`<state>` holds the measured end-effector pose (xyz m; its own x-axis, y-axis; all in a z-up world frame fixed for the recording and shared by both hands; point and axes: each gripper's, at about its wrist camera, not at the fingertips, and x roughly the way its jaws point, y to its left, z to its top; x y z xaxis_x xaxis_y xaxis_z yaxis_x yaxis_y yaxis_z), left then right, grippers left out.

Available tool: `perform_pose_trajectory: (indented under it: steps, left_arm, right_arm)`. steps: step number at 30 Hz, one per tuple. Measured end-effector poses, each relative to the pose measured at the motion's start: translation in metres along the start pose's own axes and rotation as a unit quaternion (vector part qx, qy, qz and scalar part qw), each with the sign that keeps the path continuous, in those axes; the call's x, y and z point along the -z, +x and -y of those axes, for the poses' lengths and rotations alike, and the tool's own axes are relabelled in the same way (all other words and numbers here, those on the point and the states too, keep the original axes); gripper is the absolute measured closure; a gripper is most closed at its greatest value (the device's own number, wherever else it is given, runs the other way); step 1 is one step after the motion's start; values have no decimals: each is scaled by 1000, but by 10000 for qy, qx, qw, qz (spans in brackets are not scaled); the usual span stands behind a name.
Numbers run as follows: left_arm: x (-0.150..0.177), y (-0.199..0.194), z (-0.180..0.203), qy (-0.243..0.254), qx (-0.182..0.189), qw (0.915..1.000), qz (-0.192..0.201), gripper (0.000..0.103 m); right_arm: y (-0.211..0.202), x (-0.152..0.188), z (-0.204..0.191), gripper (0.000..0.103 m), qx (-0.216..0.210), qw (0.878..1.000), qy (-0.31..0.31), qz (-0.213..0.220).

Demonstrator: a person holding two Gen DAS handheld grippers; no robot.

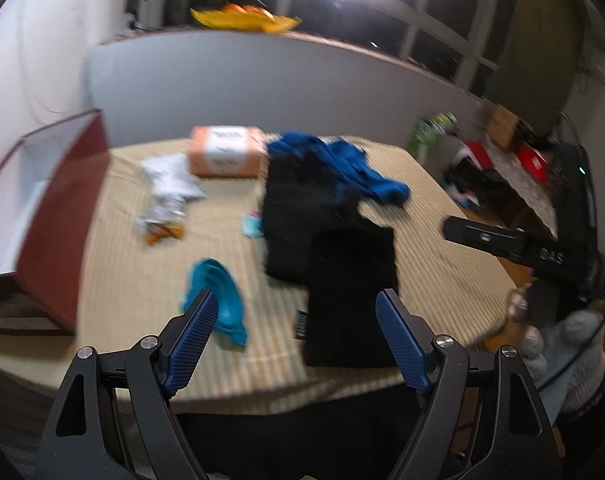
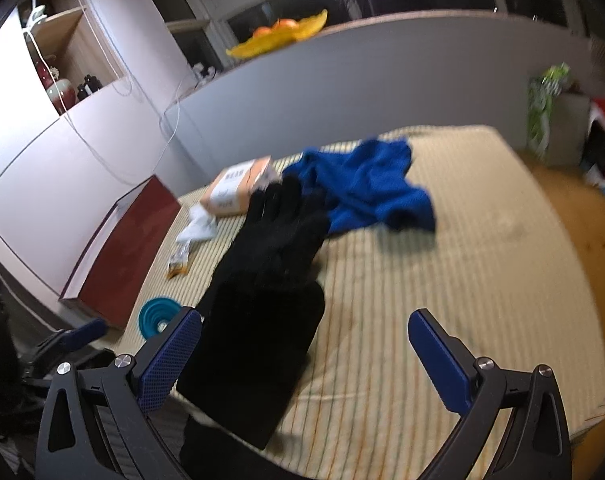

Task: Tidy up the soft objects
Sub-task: 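Move the left gripper onto the black pouch and close on it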

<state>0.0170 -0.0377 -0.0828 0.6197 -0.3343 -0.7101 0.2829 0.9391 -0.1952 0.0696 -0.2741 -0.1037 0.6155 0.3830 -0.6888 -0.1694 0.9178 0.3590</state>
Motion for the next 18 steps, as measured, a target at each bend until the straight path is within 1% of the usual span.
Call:
perform_pose_trajectory:
  steps: [2, 4, 6, 7, 9, 10, 12, 13, 14, 15, 18]
  left_arm:
    - [0, 10, 6, 95, 162, 9997, -172, 24]
    - [0, 18, 10, 170, 267, 9989, -358, 29]
    - [-1, 29, 12, 237, 410, 9974, -537, 32]
    - [-2, 35, 12, 198, 503, 9963, -665, 33]
    - [-2, 43, 12, 155, 612, 9949, -784, 33]
    - [-3, 48, 11, 123, 609, 9943, -861, 34]
    - [-3, 53, 10, 107, 640, 9932, -965, 36]
    - [-3, 56, 9, 105, 625, 9927, -1028, 38]
    - [-3, 59, 8, 107, 605, 9923, -1074, 44]
    - [-3, 62, 8, 109, 599, 9918, -1120, 46]
    - [-2, 68, 7, 154, 568, 9909, -1207, 46]
  right_arm:
    - [7, 2, 2, 2, -114, 9998, 29, -144]
    - [15, 4, 4, 5, -251, 9992, 78, -298]
    - [23, 6, 5, 6, -431, 9978, 168, -473]
    - [28, 7, 6, 10, -512, 9968, 221, -579]
    - [36, 9, 8, 18, -668, 9944, 294, -767]
    - [39, 10, 8, 19, -752, 9929, 329, -859]
    - [45, 11, 8, 20, -827, 9912, 354, -969]
    - [48, 12, 7, 20, -832, 9908, 338, -1011]
    - [50, 12, 7, 20, -841, 9905, 333, -1038]
    - [52, 12, 6, 20, -877, 9897, 338, -1076]
    - [58, 13, 9, 25, -953, 9877, 381, -1183]
